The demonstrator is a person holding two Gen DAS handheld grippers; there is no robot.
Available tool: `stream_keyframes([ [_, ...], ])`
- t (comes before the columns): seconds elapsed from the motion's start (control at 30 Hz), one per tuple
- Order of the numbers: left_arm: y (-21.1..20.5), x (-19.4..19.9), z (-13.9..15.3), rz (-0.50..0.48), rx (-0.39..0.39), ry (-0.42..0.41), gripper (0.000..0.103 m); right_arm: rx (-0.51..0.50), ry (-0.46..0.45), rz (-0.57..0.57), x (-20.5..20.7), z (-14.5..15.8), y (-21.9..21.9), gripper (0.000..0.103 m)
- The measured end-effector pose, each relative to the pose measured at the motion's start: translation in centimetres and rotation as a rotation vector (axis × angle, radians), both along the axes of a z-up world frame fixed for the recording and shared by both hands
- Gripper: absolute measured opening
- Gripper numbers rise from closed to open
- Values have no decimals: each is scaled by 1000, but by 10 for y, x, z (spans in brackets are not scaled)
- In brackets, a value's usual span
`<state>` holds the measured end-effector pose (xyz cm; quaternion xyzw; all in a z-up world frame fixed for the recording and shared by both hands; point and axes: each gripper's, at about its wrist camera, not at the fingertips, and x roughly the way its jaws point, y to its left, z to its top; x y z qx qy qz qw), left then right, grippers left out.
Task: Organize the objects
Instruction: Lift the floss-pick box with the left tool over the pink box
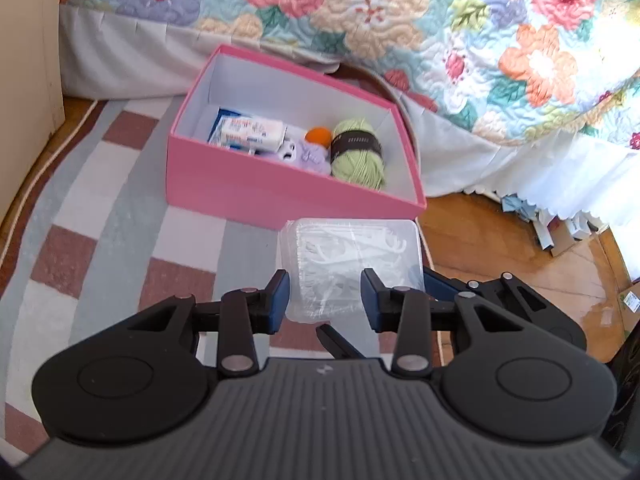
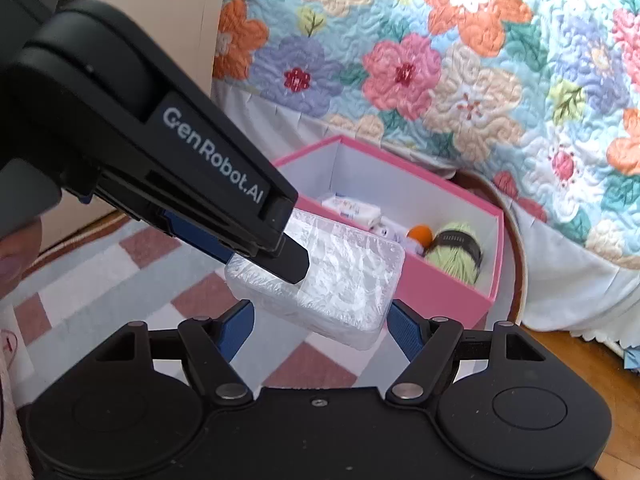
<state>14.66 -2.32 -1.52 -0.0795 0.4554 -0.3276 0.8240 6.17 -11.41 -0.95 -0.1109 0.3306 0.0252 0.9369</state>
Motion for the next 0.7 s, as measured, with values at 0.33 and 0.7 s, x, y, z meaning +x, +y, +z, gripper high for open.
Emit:
stream_keyframes([
  [0.33, -7, 9, 31, -53, 10, -65, 39, -13, -70, -3, 8, 28, -3, 78],
  [0.7, -24, 28, 50, -96, 31, -107, 39, -14, -92, -28, 29, 47, -16, 76],
])
